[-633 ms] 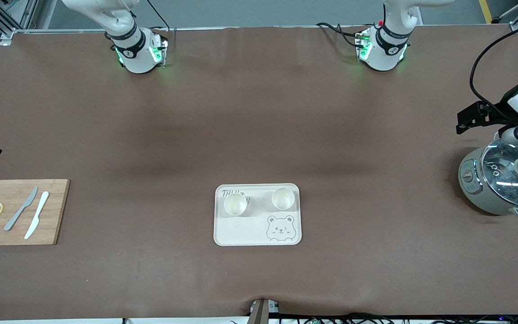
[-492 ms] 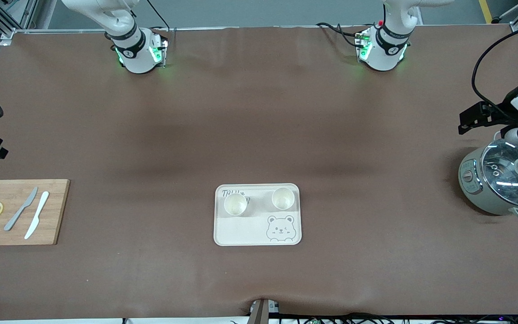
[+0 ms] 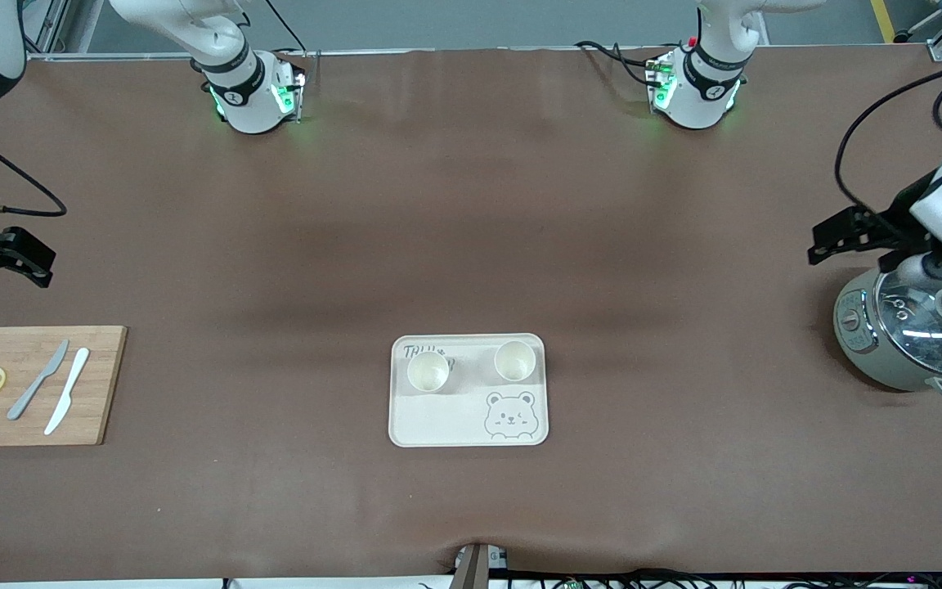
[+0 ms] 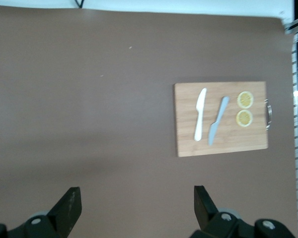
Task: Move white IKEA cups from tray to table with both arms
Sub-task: 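Move the left and right grippers from rest toward the white tray, then lower the left gripper and the right gripper onto the two white cups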
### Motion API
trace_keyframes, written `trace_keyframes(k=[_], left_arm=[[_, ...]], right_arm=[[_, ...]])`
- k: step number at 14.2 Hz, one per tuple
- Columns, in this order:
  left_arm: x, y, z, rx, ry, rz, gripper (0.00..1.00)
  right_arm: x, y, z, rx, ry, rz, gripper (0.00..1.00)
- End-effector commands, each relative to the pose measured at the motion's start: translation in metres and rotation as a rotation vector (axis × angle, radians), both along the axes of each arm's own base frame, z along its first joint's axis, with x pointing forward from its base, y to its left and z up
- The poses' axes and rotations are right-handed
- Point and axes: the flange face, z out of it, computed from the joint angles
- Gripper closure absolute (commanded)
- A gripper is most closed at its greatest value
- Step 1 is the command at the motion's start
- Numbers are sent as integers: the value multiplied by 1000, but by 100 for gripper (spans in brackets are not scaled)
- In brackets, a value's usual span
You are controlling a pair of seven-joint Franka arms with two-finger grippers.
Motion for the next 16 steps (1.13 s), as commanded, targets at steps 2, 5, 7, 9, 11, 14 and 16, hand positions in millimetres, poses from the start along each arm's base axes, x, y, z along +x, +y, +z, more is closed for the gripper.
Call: trace_keyframes(k=[2,5,7,9,11,14,16], left_arm=[[45,-75,-57,24,40,4,0],[67,-143,-106,48,56,100,0],[75,-197,-146,35,8,212,0],[75,-235,-180,27,-15,251,0],[72,-261,-199,19,-38,269,0],[65,-295,-238,11,-50,291,0],[64,-315,-261,17,-103,316,0]], right_arm=[[-2,13,-4,143,13,-8,0],[16,42,-30,156,13,-73,0],[26,84,-54,183,35,-60,0],[39,114,-71,251,-8,-210,0],[46,166,-101,251,-13,-205,0],[61,197,-142,262,-35,-193,0],[61,233,-171,269,-23,-195,0]])
